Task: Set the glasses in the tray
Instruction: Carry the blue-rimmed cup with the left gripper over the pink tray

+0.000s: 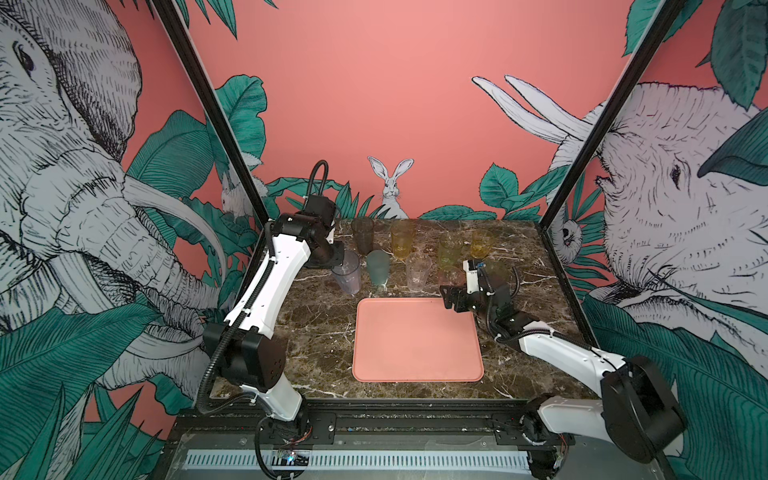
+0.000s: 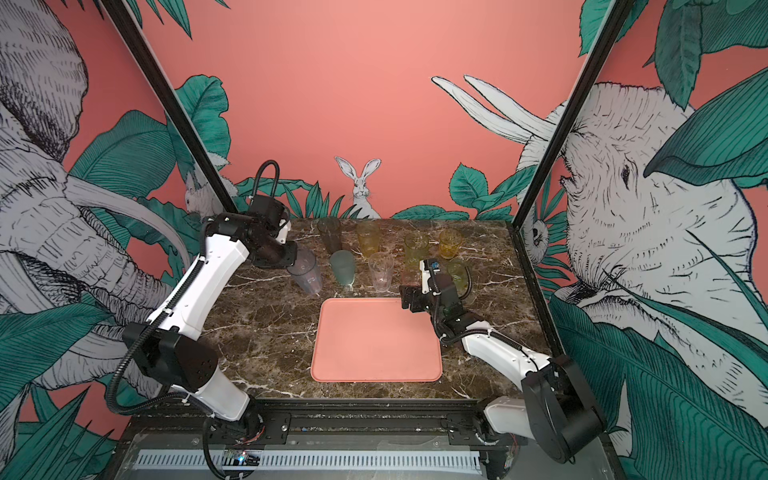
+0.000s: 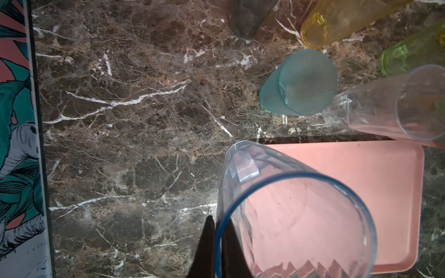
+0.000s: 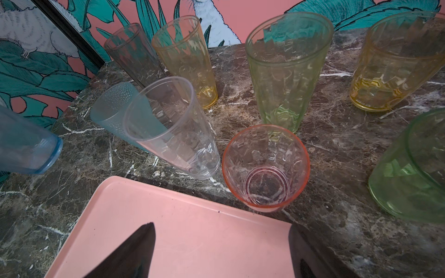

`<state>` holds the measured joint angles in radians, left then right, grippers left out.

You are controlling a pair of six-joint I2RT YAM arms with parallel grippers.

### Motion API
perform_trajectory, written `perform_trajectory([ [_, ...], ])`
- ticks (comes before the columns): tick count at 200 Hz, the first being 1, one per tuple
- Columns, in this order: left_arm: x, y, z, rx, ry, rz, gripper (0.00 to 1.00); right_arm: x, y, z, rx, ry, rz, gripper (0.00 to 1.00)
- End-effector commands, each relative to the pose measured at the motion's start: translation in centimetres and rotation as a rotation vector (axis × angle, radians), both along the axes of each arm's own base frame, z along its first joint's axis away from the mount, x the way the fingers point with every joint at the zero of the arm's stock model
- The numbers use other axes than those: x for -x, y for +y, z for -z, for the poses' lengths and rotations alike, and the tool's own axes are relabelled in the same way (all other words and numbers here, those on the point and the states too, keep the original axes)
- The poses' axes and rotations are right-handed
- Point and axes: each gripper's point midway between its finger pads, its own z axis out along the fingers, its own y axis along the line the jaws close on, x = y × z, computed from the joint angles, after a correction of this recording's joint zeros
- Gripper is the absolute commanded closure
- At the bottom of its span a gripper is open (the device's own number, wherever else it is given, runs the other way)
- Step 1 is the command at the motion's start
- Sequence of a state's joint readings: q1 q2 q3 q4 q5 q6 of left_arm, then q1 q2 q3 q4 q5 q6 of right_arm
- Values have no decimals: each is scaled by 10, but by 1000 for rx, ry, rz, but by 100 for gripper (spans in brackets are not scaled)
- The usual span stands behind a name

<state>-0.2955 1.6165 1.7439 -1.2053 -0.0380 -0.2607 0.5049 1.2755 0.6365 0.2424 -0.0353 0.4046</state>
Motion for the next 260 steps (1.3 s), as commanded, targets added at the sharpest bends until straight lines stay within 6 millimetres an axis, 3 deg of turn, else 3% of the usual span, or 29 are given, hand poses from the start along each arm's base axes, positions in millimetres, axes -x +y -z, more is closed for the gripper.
perform_trajectory([
  [1, 17, -7, -5, 30, -24, -9, 100, -8, 4, -14, -30, -35, 4, 12],
  [111, 49, -38, 48, 55, -13, -9, 100, -6, 6, -16, -49, -34, -4, 11],
  [198, 42, -67, 68, 51, 5, 30, 100, -4, 9, -17, -78, -32, -11, 12],
  [260, 32, -65, 71, 3, 10, 11, 100, -5, 9, -16, -76, -31, -11, 11],
])
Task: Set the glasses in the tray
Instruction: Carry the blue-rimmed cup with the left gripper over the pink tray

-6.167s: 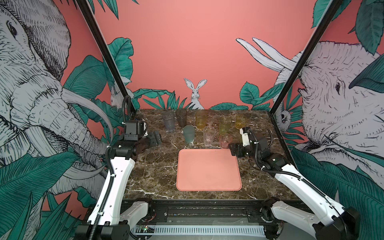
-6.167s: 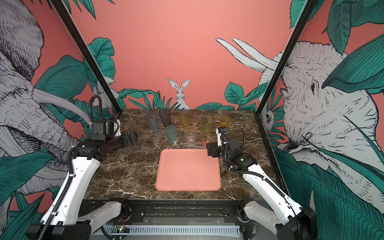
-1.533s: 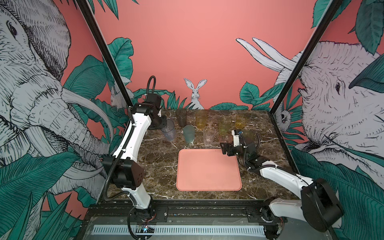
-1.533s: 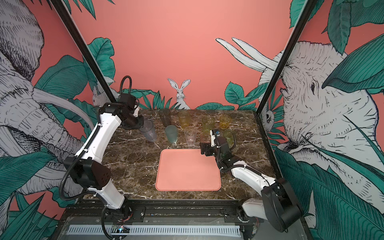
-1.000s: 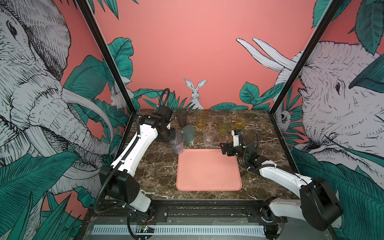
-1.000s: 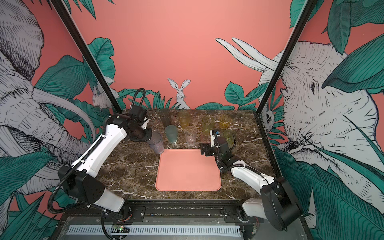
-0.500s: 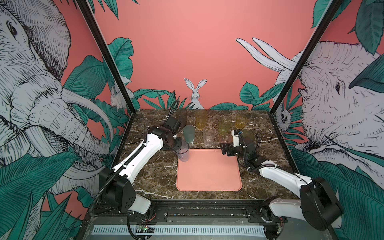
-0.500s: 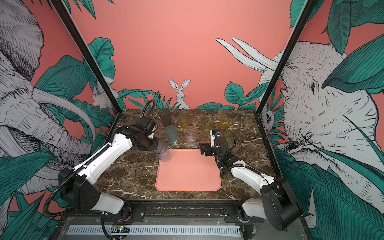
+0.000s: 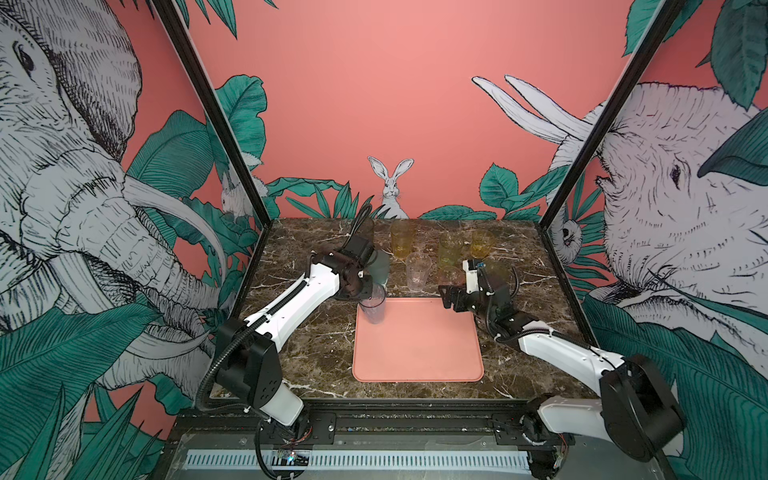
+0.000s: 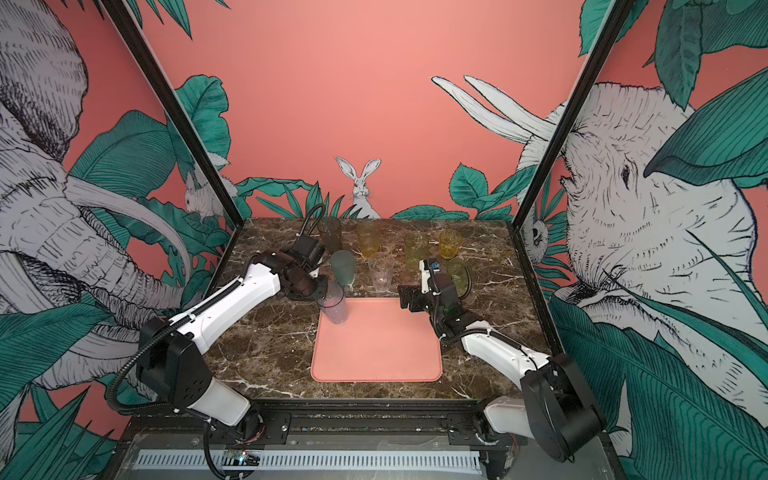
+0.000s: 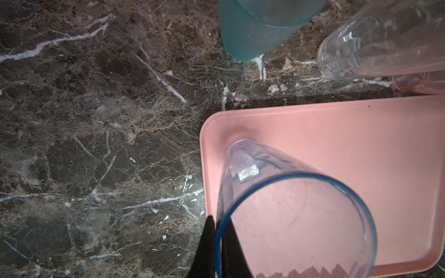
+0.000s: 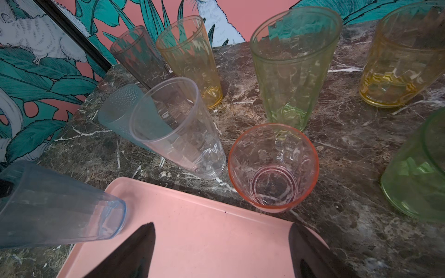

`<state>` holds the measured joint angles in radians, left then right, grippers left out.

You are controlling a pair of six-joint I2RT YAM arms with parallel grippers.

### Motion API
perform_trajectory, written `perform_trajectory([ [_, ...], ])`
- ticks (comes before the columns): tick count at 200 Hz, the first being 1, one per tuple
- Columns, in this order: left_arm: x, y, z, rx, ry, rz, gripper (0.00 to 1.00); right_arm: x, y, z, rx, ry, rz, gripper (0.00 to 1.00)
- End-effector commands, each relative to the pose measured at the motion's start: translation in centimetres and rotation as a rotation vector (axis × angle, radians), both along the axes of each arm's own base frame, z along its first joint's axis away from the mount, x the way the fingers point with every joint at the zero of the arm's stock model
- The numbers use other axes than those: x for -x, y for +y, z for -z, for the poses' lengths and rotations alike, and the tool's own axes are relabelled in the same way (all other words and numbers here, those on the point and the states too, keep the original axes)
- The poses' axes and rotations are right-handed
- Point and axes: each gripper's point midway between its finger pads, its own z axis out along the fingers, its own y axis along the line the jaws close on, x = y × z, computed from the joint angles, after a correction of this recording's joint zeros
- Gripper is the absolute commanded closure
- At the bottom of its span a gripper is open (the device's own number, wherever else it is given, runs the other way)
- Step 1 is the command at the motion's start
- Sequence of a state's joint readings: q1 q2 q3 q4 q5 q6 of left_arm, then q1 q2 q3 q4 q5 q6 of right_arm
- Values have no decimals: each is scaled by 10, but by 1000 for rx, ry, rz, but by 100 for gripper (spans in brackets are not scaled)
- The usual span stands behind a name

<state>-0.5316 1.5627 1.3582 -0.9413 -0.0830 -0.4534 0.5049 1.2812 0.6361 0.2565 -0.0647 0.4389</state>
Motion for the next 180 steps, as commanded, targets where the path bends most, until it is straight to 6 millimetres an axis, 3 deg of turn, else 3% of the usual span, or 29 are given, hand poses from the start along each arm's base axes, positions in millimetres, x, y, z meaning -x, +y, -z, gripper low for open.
perform_trajectory([
  [1, -9, 1, -16, -3, -53, -31, 100, -6, 4, -16, -34, -47, -1, 11],
  [153, -19, -9, -1, -20, -7, -5, 100, -8, 6, -10, -26, -23, -2, 11],
  [180, -20, -9, 0, -23, -5, -5, 85, -8, 6, -9, -25, -20, -3, 11],
])
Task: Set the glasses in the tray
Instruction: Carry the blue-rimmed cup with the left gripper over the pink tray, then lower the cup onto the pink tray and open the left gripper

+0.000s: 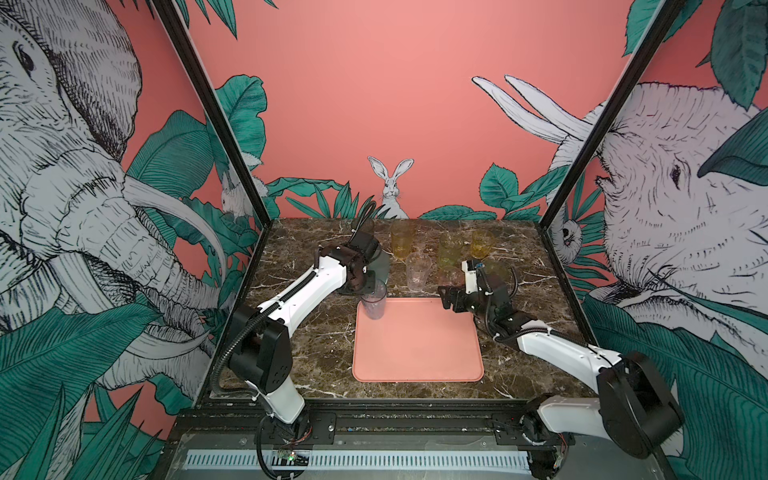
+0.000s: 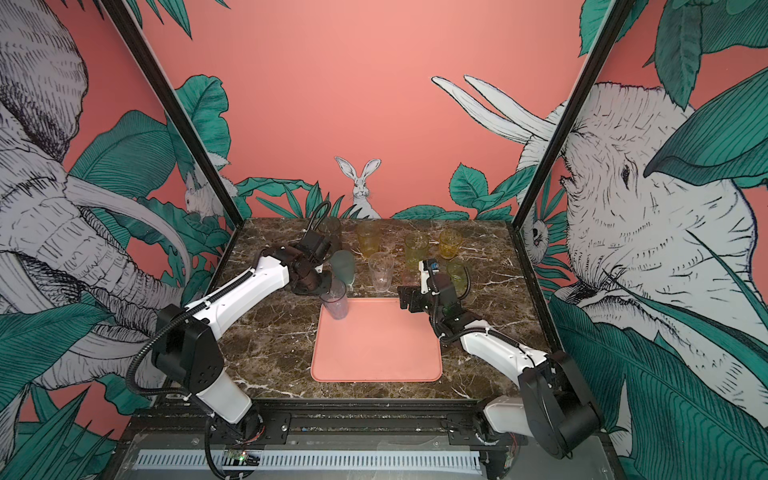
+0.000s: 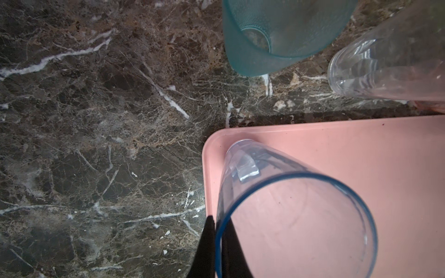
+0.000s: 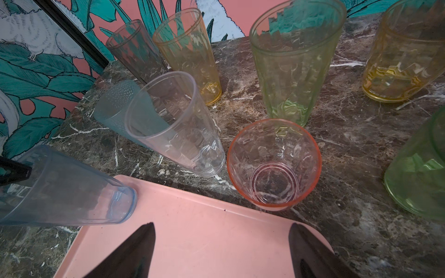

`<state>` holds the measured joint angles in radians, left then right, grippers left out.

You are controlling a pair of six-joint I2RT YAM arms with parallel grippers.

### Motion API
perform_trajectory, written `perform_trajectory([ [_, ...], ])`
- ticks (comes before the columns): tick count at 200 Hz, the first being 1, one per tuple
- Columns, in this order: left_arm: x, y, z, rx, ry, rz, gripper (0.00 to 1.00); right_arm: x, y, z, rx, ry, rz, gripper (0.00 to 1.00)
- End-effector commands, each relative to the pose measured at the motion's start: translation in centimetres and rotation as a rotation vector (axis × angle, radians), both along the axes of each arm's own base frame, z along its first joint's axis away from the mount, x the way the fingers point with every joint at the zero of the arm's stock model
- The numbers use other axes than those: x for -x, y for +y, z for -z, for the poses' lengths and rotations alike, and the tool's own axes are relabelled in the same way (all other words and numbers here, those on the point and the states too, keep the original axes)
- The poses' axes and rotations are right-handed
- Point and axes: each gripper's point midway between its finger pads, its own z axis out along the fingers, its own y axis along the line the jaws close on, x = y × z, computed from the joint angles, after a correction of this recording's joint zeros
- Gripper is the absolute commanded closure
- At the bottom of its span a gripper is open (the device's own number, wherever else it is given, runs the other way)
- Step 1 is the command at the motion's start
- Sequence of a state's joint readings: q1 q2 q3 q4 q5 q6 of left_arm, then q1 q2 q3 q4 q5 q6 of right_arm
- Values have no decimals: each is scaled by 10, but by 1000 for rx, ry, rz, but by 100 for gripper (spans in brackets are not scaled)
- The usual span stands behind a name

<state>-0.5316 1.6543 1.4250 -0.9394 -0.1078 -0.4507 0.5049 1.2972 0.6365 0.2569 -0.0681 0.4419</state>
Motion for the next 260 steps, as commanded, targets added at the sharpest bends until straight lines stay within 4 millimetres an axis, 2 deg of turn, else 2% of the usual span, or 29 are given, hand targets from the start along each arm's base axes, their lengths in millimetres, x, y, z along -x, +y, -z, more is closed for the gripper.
perform_trajectory([
  [1, -1, -3, -9, 9, -13, 1, 85, -8, 5, -16, -29, -38, -2, 11],
  [21, -1, -3, -9, 7, -15, 1, 79, -8, 5, -15, -28, -35, 0, 11],
  [78, -3, -4, -11, 12, -23, 6, 71, -9, 6, -12, -25, -24, -4, 11],
  [124, -5, -5, -21, 29, -49, 8, 63, -8, 6, -13, -24, -26, -3, 11],
  [173, -9, -6, -39, 44, -109, 24, 53, -8, 4, -15, -25, -34, 0, 11],
  [260, -24, -2, -82, 41, -237, 15, 48, -5, 2, -22, -32, -61, 1, 11],
])
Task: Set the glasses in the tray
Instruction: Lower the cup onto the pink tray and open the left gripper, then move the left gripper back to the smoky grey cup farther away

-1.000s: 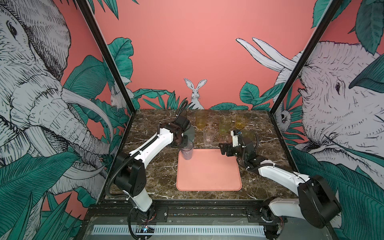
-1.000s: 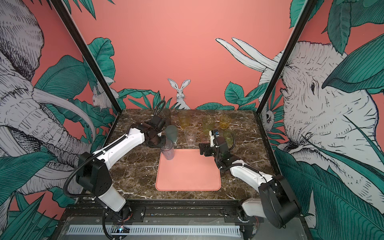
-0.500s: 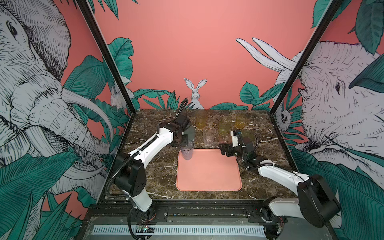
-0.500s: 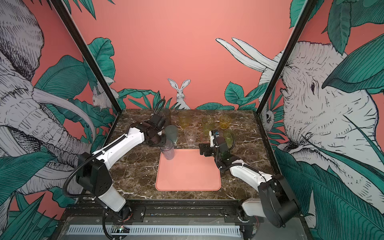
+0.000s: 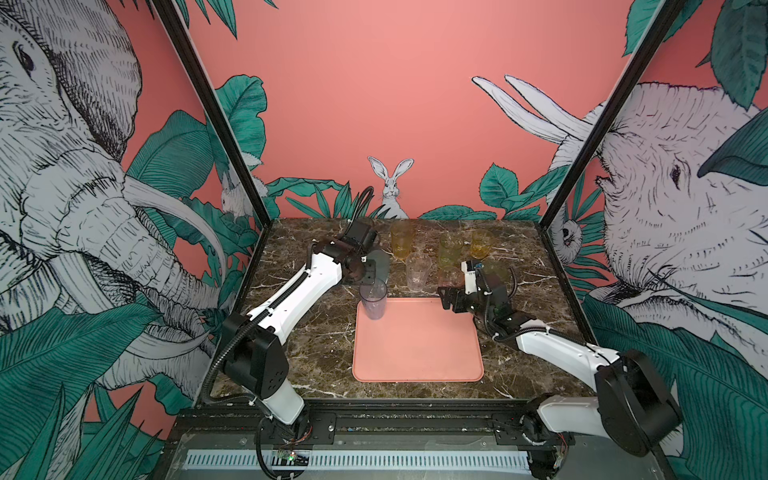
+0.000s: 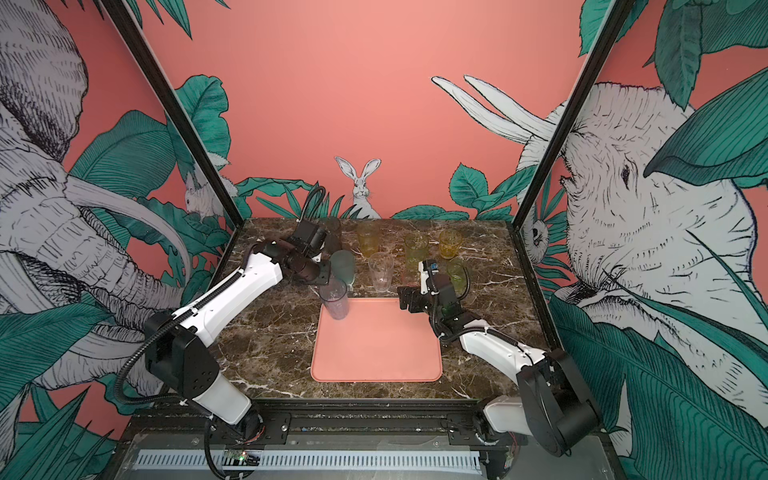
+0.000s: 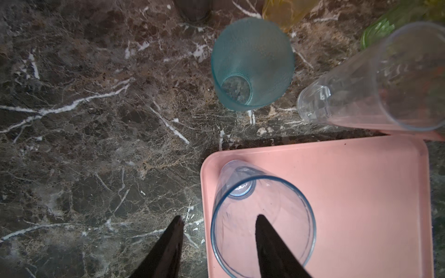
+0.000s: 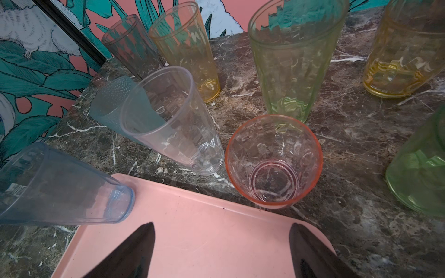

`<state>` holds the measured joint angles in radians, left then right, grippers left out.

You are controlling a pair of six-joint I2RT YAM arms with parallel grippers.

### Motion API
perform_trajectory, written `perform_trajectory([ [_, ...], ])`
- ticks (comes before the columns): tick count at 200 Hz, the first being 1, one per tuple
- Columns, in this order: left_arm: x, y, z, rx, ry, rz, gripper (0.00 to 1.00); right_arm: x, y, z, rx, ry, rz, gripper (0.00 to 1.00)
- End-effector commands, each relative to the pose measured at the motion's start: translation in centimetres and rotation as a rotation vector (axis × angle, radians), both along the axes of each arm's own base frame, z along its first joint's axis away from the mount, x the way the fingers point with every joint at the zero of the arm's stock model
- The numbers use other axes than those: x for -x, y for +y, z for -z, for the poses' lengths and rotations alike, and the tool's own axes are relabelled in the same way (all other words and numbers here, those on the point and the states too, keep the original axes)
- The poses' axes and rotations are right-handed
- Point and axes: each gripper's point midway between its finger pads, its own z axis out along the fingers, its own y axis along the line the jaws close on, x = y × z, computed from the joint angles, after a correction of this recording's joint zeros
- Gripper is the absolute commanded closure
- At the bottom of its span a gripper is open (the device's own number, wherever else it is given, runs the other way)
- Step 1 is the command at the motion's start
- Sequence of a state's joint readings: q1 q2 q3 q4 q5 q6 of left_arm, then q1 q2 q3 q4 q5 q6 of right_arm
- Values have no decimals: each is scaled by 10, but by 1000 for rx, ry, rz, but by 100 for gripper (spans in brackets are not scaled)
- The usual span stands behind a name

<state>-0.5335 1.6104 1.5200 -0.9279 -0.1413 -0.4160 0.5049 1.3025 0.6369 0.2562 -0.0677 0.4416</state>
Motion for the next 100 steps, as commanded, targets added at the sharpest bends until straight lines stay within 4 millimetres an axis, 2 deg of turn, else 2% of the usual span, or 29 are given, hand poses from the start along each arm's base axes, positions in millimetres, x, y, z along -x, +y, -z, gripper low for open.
perform_trajectory([
  [1, -5, 4, -32, 5, -89, -8, 48, -5, 2, -24, -35, -66, -1, 11],
  [58, -23, 10, -61, -21, -184, -37, 44, -3, 1, -29, -36, -83, -4, 11],
  [100, -39, 15, -74, 5, -225, -67, 42, -2, 1, -32, -37, -100, -6, 11],
])
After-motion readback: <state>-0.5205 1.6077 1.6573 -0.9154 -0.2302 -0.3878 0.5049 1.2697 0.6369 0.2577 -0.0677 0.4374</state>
